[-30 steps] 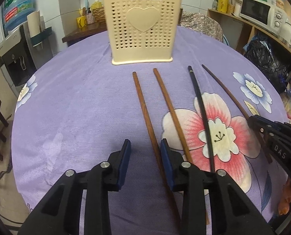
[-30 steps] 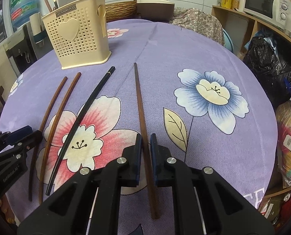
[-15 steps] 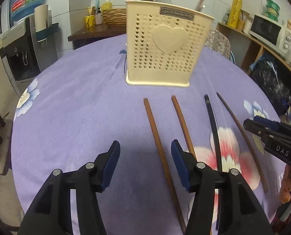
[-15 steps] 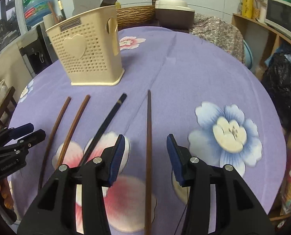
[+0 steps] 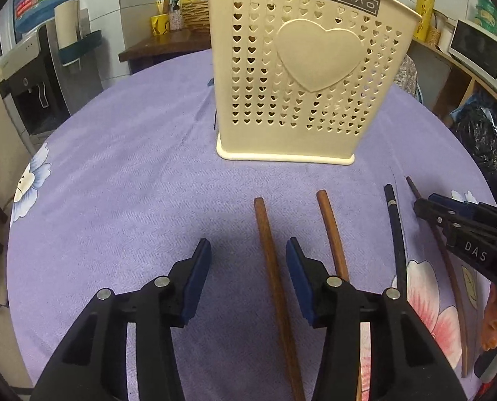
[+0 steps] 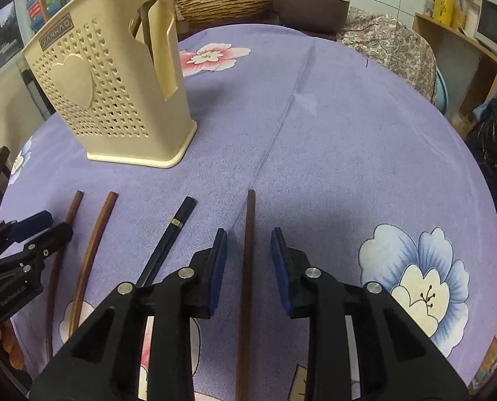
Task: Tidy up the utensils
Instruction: 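Close the left tool on another brown wooden chopstick, then carry both chopsticks up and lower them into the cream holder, then open both tools and withdraw toward the remaining black and brown chopsticks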
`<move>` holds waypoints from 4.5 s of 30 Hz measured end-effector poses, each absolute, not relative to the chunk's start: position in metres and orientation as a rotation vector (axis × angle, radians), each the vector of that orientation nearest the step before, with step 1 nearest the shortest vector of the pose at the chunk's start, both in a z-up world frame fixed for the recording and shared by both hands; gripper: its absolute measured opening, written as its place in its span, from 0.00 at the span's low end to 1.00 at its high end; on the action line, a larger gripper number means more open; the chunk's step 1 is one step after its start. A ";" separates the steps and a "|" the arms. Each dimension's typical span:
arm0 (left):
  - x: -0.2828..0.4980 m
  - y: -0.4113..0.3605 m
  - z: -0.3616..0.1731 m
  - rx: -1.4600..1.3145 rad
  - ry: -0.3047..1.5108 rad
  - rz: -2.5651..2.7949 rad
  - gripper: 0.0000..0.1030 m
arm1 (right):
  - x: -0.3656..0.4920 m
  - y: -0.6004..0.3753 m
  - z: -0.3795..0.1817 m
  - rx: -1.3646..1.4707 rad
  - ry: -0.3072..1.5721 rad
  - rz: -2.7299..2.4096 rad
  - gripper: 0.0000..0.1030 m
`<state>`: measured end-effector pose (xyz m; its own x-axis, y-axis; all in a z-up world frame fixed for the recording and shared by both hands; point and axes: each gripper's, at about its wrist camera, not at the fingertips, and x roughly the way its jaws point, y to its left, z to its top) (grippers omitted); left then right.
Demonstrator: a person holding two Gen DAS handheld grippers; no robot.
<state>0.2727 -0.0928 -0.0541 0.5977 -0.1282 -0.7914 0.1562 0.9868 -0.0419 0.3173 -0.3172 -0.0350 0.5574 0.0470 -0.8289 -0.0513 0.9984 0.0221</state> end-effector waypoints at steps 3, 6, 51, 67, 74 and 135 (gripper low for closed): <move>0.277 -0.094 -0.054 0.040 0.915 -0.158 0.42 | 0.322 -0.317 -0.036 -0.004 0.972 0.052 0.21; 0.283 -0.097 -0.053 0.055 0.921 -0.153 0.38 | 0.326 -0.318 -0.036 0.002 0.967 0.041 0.14; 0.217 -0.034 0.109 -0.011 0.474 -0.232 0.08 | 0.211 -0.354 0.162 0.010 0.527 0.099 0.06; 0.238 -0.023 0.175 -0.095 0.433 -0.304 0.08 | 0.250 -0.342 0.223 0.050 0.519 0.167 0.06; 0.260 -0.028 0.250 -0.157 0.362 -0.371 0.08 | 0.279 -0.313 0.302 0.083 0.431 0.217 0.06; 0.197 -0.018 0.011 -0.026 0.643 -0.113 0.76 | 0.226 -0.274 0.055 -0.057 0.722 -0.041 0.78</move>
